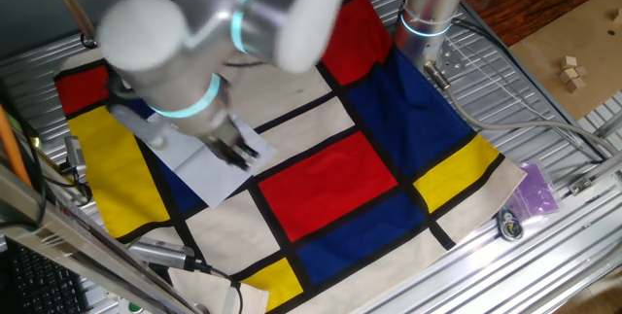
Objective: Flip over and spread out the paper that is laid flat on the table
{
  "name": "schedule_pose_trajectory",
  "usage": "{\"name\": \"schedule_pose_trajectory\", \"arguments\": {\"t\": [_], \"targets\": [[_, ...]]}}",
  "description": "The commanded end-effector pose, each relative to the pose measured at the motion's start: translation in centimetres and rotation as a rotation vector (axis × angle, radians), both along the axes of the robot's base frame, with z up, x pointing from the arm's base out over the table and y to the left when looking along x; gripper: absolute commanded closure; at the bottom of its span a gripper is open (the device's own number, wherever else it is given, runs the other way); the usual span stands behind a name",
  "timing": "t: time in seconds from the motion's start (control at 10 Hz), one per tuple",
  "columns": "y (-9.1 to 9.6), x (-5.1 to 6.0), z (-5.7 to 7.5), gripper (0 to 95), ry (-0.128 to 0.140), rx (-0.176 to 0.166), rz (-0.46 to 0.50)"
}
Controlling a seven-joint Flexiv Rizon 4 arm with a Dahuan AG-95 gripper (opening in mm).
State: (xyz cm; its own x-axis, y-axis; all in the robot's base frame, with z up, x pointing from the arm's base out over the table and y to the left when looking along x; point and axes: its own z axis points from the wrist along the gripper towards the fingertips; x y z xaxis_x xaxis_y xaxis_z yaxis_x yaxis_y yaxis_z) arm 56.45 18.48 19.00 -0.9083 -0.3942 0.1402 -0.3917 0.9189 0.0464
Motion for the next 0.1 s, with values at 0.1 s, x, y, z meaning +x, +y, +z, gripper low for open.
{"name": "schedule_pose_trajectory", "arguments": {"t": [0.1], "targets": [[3.00,-1.50,-0.08,95.0,0.002,0.022,-0.054]]}}
